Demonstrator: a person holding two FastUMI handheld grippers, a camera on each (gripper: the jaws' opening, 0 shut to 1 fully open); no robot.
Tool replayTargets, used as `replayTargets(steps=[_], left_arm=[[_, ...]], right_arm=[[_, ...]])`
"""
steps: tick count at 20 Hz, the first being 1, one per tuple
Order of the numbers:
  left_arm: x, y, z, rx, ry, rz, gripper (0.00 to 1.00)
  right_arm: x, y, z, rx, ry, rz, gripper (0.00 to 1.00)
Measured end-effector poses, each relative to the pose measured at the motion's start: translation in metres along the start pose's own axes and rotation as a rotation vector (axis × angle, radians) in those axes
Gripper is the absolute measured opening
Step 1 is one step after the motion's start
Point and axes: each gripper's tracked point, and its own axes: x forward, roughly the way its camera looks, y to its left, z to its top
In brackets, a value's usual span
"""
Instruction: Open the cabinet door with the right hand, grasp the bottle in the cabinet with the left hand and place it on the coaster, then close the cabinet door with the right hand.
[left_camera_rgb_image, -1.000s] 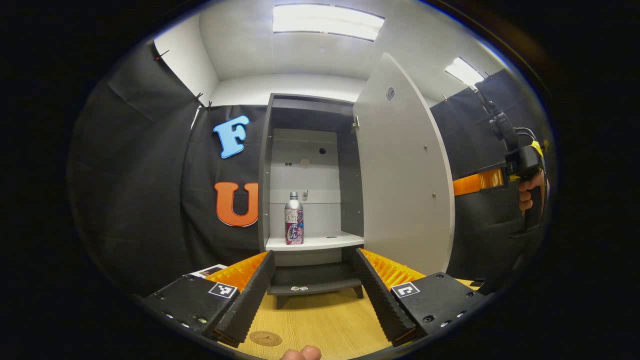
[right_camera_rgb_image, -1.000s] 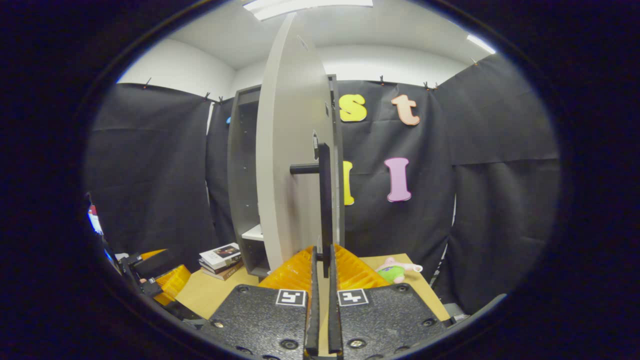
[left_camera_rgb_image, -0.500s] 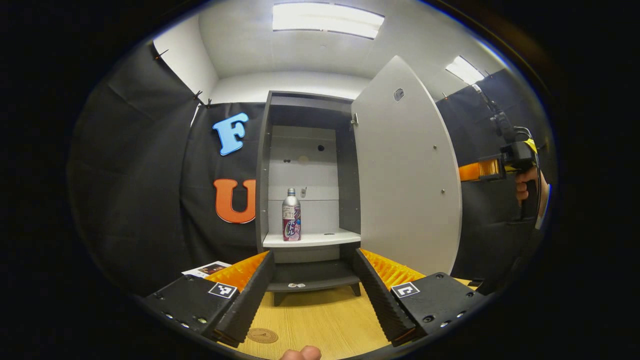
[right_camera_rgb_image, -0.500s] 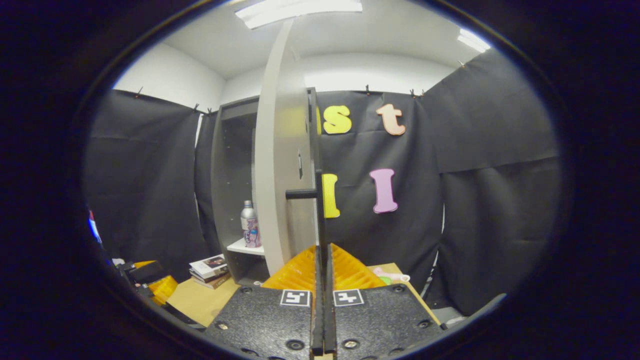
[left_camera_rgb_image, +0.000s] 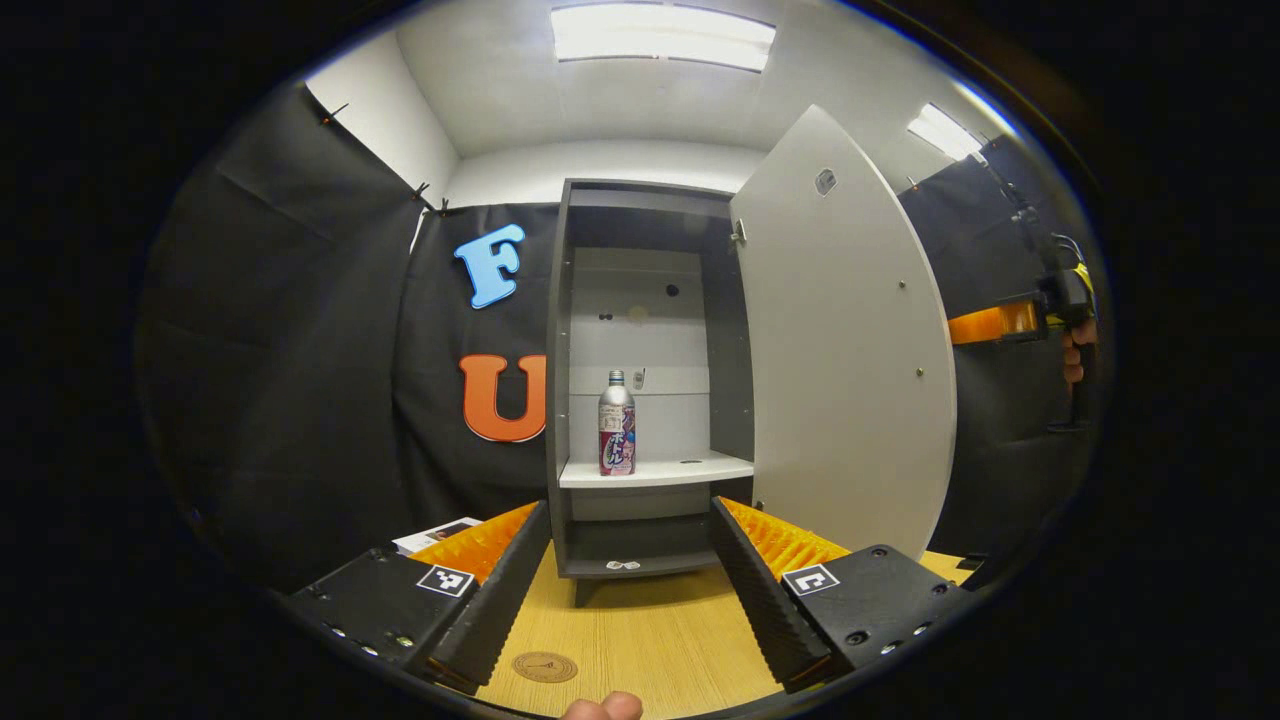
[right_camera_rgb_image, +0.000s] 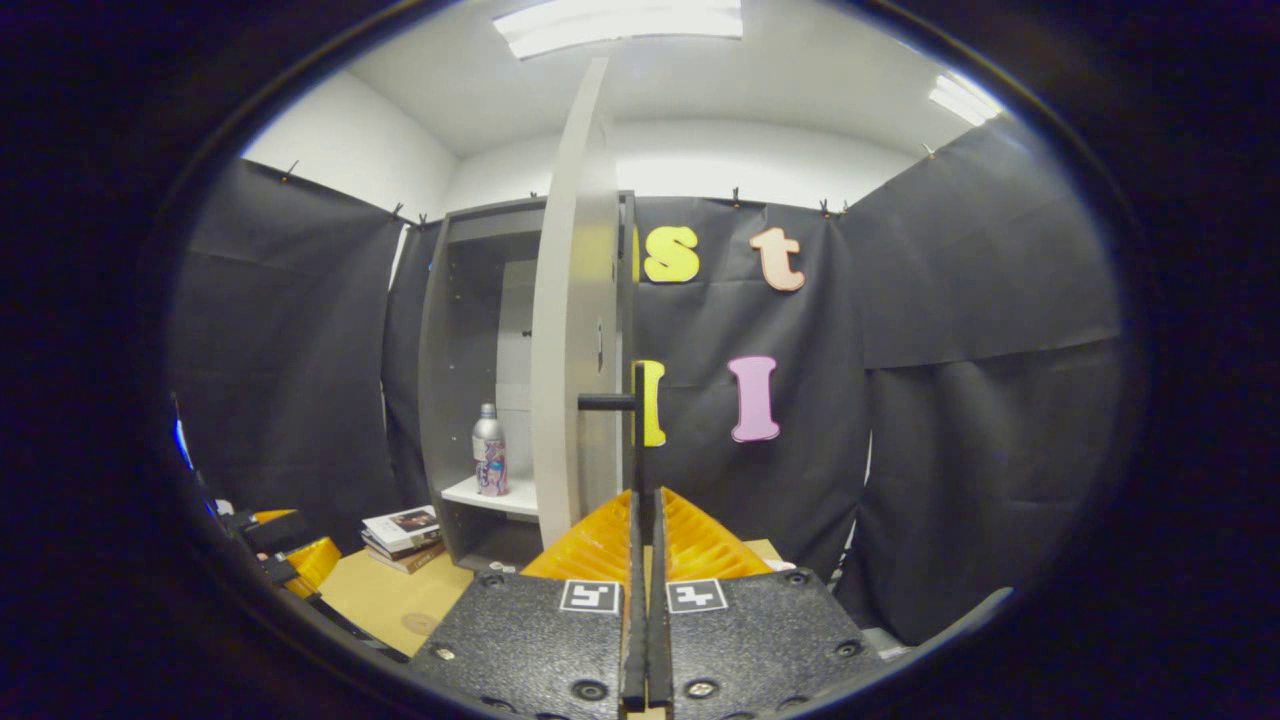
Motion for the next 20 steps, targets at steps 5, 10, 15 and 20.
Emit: replayTargets(steps=[5,10,15,20], left_arm=[[0.014,-0.003,0.005,-0.007,-0.009,-0.015,0.96],[0.055,-0.005,0.029,0.022,-0.058,-0.045,0.96],[0.137,-0.001,0.044,0.011,-0.087,-0.039,0.96],[0.223,0.009,0.021,0.040,-0.030,0.008,0.96]], right_arm=[[-0.004,-0.009,-0.005,-0.005,0.011,-0.015,0.46],[-0.002,-0.011,-0.007,0.040,0.010,-0.028,0.80],[0.000,-0.006,-0.007,0.063,0.002,0.004,0.80],[-0.002,-0.008,-0.008,0.066,0.003,0.005,0.80]])
